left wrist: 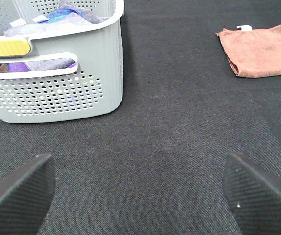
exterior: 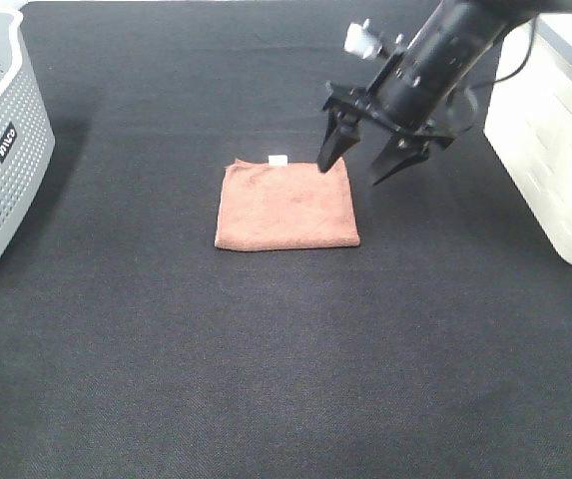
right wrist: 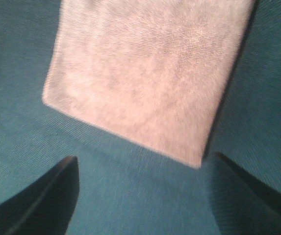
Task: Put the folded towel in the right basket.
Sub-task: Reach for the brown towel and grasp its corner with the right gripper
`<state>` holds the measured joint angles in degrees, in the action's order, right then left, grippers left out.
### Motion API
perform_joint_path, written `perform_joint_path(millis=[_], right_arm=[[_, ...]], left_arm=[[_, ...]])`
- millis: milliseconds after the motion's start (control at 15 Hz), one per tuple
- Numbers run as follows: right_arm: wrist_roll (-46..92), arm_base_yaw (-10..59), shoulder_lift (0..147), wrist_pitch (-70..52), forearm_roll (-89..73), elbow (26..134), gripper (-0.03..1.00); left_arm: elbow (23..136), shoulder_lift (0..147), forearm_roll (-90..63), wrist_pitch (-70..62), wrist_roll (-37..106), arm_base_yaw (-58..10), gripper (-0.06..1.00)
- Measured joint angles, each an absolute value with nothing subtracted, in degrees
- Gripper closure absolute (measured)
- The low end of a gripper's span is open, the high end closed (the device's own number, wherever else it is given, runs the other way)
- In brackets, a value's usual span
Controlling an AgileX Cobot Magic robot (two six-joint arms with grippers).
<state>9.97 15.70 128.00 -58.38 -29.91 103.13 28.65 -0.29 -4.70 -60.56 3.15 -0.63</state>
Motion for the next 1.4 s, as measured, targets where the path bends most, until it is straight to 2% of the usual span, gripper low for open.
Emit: perform_joint_path(millis=[333,600,1267,1400], right_arm=[[10.71,14.38,137.91,-59.82,-30.88,111.90,0.28],[12.15,12.38,139.40,-59.76,-32.37,112.41,0.28],[17.36,12.32,143.18,-55.52,-37.18,113.10,0.28],[18.11,12.32,143.70,-55.46,-38.10,113.27,0.37]], left_arm=[[28.65,-0.29,-4.70,-60.56,3.15,-0.63,0.07],[28.65,-0.29,-4.70,-60.56,3.15,-0.63,0.07],[28.65,-0.29,-4.70,-60.56,3.15,-0.63,0.07],[28.65,-0.29,-4.70,-60.56,3.15,-0.63,0.07]])
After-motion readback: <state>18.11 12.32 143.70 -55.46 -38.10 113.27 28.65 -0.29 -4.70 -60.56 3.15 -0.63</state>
